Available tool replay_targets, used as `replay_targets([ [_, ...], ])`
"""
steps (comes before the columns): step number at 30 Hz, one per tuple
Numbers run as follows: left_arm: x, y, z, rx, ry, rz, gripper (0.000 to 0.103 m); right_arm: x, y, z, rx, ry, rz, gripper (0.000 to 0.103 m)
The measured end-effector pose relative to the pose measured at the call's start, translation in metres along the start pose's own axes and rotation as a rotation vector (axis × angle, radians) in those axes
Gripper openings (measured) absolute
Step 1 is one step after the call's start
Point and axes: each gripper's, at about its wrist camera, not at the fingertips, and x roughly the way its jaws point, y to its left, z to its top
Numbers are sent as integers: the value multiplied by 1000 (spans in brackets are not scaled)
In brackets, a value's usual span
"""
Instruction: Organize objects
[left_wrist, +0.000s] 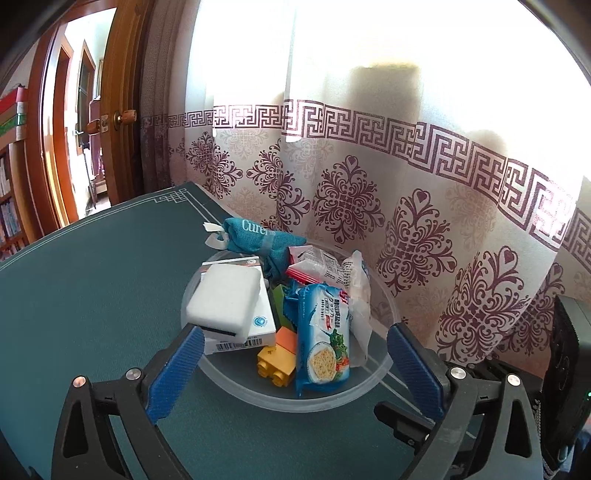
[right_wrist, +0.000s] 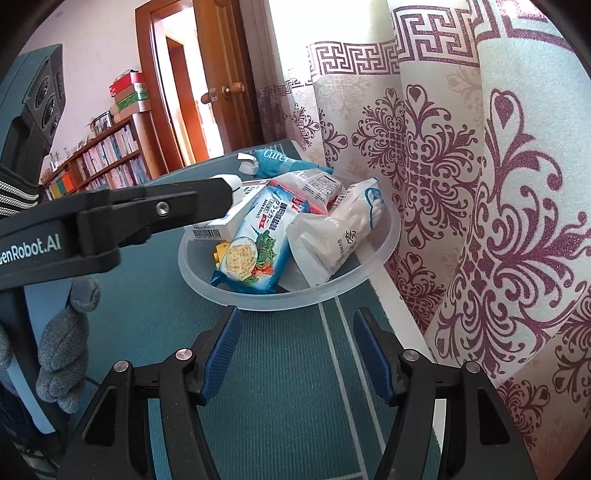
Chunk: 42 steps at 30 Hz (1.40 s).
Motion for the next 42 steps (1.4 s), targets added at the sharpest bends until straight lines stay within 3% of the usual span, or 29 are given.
replay_targets([
  [7,-19,16,-5,-29,-28,131,102,-2,0,1,9,-4,-24,77],
  [16,-40,12,-12,25,-61,216,102,-9,7,5,-27,-27,-70,85],
  [21,-47,15,-15,4,-57,244,103,-18,11,11,-57,-56,-84,94],
  [34,-62,24,-18,-24,-60,317,103,-28,25,38,-118,-96,-125,96],
  [42,-63,22,-21,-15,-48,350,103,-25,28,34,-115,-87,-127,96],
])
